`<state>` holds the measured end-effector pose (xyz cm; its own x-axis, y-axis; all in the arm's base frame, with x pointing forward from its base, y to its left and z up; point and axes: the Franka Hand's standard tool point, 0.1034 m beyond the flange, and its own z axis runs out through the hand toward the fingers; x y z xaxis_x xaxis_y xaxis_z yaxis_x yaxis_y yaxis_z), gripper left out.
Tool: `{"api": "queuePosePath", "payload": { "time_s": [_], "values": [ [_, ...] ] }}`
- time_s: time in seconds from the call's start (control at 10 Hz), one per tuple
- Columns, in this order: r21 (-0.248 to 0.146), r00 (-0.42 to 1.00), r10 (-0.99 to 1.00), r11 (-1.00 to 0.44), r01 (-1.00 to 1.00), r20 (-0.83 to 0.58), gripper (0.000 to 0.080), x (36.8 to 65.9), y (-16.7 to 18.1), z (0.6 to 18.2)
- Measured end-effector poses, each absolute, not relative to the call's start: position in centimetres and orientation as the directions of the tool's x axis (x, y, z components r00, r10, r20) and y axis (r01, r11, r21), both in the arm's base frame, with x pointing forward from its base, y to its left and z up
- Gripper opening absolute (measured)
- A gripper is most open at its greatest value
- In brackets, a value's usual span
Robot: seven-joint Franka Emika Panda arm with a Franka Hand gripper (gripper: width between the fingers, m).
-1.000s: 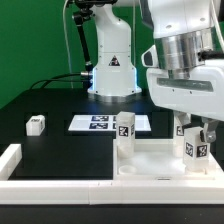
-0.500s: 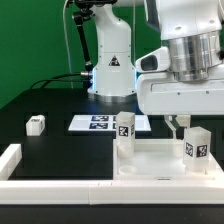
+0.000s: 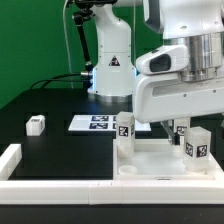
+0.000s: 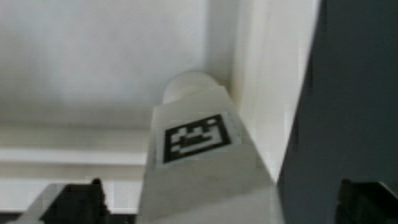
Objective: Assemble square table
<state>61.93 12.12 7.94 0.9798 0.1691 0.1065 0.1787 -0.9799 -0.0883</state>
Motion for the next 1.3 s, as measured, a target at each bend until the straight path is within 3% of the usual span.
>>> {"api": "queuePosePath", "payload": {
  "time_s": [0.2,0.4,0.5,0.6,0.9,1.3],
  "values": [
    [-0.076,0.962,0.252,-0.962,0.261,0.110,0.0649,61.82,12.10,7.76],
    [-0.088,0.980,0.171,-0.980,0.181,0.103,0.0345,61.81,12.17,7.76],
    [-0.100,0.992,0.085,-0.991,0.094,0.095,0.0345,61.80,12.23,7.76],
    [-0.103,0.996,0.023,-0.994,0.032,0.089,0.0294,61.85,11.91,7.74],
    [-0.140,0.965,-0.256,-0.959,-0.246,0.054,0.0294,61.96,11.57,7.61],
    [-0.159,0.593,-0.803,-0.578,-0.801,-0.068,0.0294,61.90,12.34,7.41]
  ]
}}
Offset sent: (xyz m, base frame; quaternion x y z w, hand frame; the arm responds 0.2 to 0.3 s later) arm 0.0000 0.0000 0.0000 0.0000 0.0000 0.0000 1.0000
